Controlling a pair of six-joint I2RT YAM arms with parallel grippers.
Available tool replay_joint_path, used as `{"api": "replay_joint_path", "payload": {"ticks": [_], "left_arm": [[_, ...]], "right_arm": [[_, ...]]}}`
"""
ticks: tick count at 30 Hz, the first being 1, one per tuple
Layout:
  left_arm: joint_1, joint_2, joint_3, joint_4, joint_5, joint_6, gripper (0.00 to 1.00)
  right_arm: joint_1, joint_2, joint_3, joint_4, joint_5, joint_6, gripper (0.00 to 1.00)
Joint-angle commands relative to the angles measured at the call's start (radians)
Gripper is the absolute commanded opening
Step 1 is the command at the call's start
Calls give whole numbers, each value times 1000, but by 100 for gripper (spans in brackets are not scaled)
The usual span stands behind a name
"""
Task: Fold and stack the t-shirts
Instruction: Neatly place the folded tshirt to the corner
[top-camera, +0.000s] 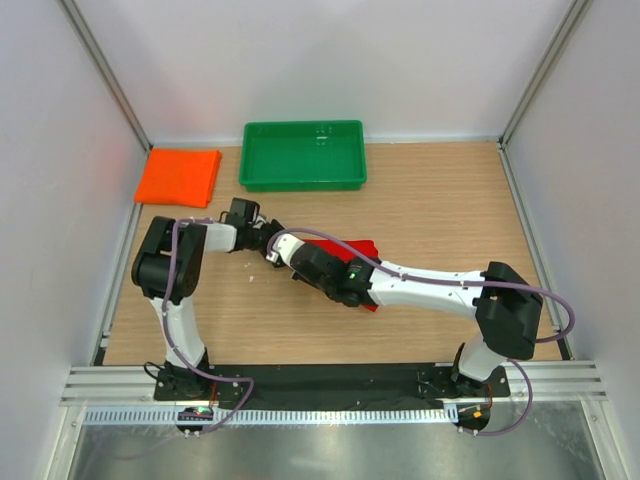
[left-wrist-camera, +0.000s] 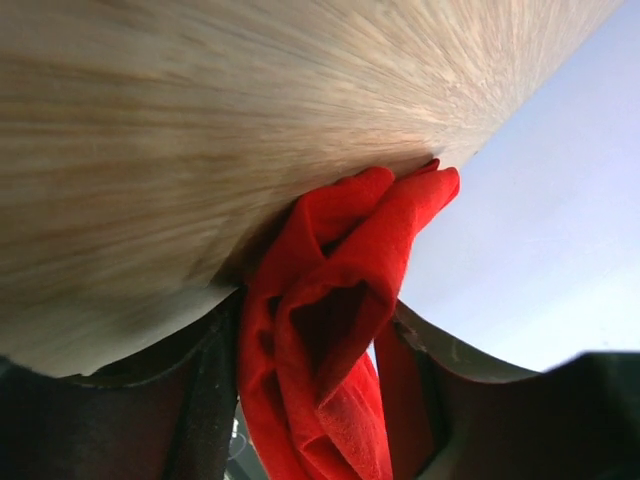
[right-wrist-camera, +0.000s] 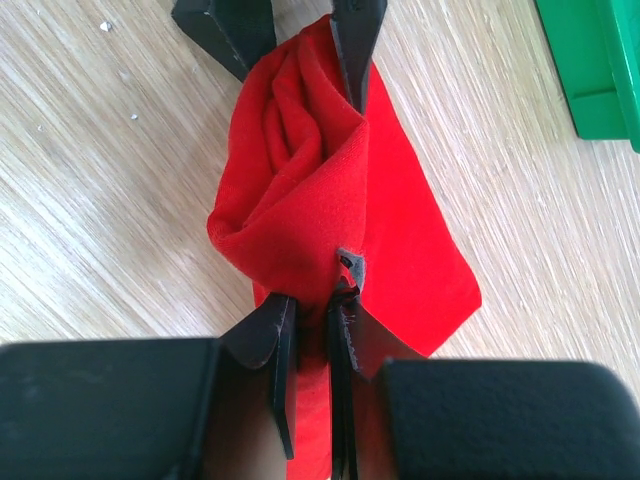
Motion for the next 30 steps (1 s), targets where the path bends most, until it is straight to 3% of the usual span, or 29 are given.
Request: {"api": "replay_joint_path", "payload": {"ticks": [1, 2, 4, 6, 8, 9, 12, 15, 21, 24, 26, 30], "left_arm": [[-5, 43, 10, 11, -59, 42, 49], [-5, 47, 12, 14, -62, 43, 45], [-5, 59, 29, 12, -59, 61, 27], [-5, 67, 55, -15, -76, 103, 0], [-5, 55, 79, -90, -110, 152, 0], [-5, 46, 114, -125, -130, 214, 0], [-5, -14, 162, -271, -223, 314, 0], [-5, -86, 225, -403, -310, 474, 0], [3, -210, 279, -616, -456, 655, 0], [4, -273, 302, -724, -617, 718, 0], [12, -321, 319, -782, -773, 743, 0], [38, -374, 369, -842, -949, 779, 0]], "right_arm": [[-5, -54, 5, 45, -4, 16, 1], [-7, -55, 5, 42, -7, 16, 1], [-10, -59, 5, 38, -19, 21, 1], [-10, -64, 7, 27, -24, 36, 1], [-11, -85, -2, 13, -21, 64, 6], [-10, -97, -5, 7, -15, 72, 28], [-11, -157, -5, -39, 39, 127, 63], [-13, -231, 7, -161, 103, 195, 78], [-22, -401, -40, -337, 116, 367, 83], [-22, -481, -108, -361, 113, 435, 83], [-22, -512, -146, -346, 105, 435, 83], [-22, -538, -157, -349, 108, 403, 83]]}}
